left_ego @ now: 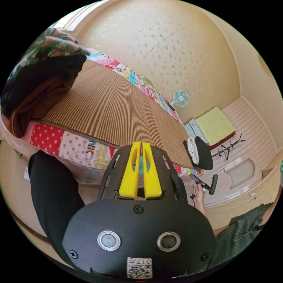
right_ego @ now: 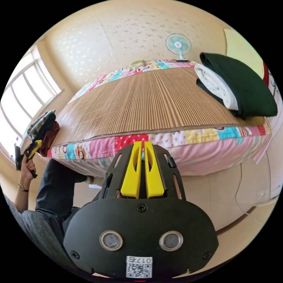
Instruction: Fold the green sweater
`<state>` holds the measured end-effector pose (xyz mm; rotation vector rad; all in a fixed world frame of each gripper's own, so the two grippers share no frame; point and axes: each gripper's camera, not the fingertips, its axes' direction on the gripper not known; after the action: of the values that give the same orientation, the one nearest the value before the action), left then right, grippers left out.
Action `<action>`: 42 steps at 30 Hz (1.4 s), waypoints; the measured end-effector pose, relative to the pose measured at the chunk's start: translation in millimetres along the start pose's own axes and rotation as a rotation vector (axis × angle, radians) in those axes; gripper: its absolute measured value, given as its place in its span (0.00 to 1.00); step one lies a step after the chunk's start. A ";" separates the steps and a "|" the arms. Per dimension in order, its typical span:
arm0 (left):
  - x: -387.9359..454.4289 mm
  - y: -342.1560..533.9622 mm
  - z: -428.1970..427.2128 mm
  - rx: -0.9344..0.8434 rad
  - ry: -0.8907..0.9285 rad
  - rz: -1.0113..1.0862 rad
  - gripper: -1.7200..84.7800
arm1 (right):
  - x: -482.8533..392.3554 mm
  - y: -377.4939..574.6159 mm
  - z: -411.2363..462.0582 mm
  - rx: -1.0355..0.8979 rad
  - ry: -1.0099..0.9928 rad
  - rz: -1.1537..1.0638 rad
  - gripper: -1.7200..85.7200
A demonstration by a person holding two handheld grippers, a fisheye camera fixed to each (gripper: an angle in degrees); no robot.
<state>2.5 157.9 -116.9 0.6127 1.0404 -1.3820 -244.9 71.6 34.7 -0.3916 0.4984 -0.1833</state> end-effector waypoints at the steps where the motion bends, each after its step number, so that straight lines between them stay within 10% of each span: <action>1: -9.6 -8.3 -18.9 0.066 -0.044 -0.010 0.02 | -21.0 -4.3 8.7 0.005 0.067 -0.041 0.03; 13: -70.8 -121.8 -117.7 0.353 -0.513 -0.131 0.20 | -34.5 -22.3 108.2 -0.187 0.066 -0.029 0.02; 19: -101.0 -148.1 -55.6 0.199 -0.274 -0.372 0.14 | -17.2 -18.0 121.9 -0.206 0.022 0.003 0.02; 24: -33.5 -156.0 -17.8 0.083 0.059 -0.186 0.09 | 4.5 -13.3 128.0 -0.205 -0.025 0.040 0.02; 35: 133.2 83.8 84.7 -0.454 0.301 0.549 0.09 | 110.6 10.9 144.6 -0.195 -0.378 0.249 0.02; 42: 147.4 230.8 114.0 -0.744 0.287 0.546 0.09 | 114.6 18.8 141.2 -0.198 -0.243 0.162 0.03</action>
<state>233.9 21.1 -242.5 0.4805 1.3815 -0.3804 -74.2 103.5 91.8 -0.5563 0.3072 0.0708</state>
